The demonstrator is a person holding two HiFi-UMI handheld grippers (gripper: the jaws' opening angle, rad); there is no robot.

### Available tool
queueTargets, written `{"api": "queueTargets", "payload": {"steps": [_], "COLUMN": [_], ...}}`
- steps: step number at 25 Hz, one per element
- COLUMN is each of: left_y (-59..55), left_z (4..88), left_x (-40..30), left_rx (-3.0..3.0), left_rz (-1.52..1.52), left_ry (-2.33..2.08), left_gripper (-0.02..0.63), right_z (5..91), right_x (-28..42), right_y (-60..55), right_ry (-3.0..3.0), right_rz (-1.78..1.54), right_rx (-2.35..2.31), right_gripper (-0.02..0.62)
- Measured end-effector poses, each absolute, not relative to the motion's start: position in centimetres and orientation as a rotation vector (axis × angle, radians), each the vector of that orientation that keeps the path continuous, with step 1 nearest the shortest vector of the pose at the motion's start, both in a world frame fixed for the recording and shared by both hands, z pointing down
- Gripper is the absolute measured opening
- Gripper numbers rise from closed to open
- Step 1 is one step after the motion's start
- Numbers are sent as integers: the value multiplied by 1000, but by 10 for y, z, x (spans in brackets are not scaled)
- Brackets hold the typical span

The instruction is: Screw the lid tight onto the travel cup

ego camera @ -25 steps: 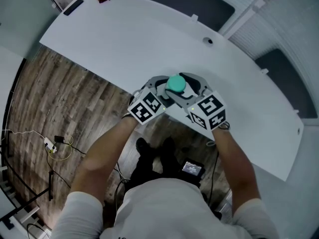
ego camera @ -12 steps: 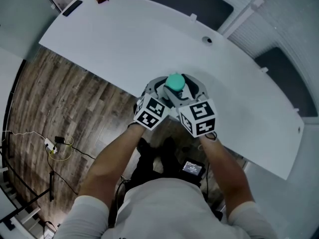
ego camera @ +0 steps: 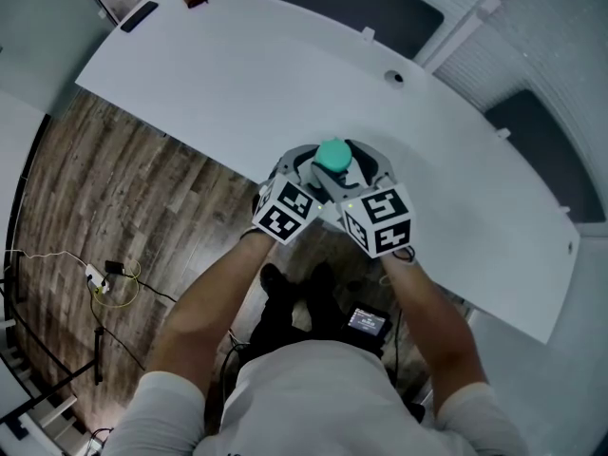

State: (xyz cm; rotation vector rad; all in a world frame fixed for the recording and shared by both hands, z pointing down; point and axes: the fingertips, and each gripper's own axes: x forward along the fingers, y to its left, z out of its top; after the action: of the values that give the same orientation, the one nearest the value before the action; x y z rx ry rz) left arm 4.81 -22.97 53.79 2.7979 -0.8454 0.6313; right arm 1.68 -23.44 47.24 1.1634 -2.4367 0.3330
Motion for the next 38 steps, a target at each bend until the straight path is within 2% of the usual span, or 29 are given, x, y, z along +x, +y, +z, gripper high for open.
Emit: {"api": "queueTargets", "payload": {"steps": [20, 38], "left_y": [-248, -247], "left_z": [539, 538], "left_x": [41, 36], "left_rx": [2731, 2685], "left_rz": [592, 540], "left_ry": [-1033, -1005], "left_gripper": [322, 319], "right_z": [474, 476], "right_x": [21, 20], "right_y": [-254, -256], "right_ry": [-2342, -2333], "right_rz": [354, 356], "right_rx": [1380, 1387], "right_gripper": [311, 313]}}
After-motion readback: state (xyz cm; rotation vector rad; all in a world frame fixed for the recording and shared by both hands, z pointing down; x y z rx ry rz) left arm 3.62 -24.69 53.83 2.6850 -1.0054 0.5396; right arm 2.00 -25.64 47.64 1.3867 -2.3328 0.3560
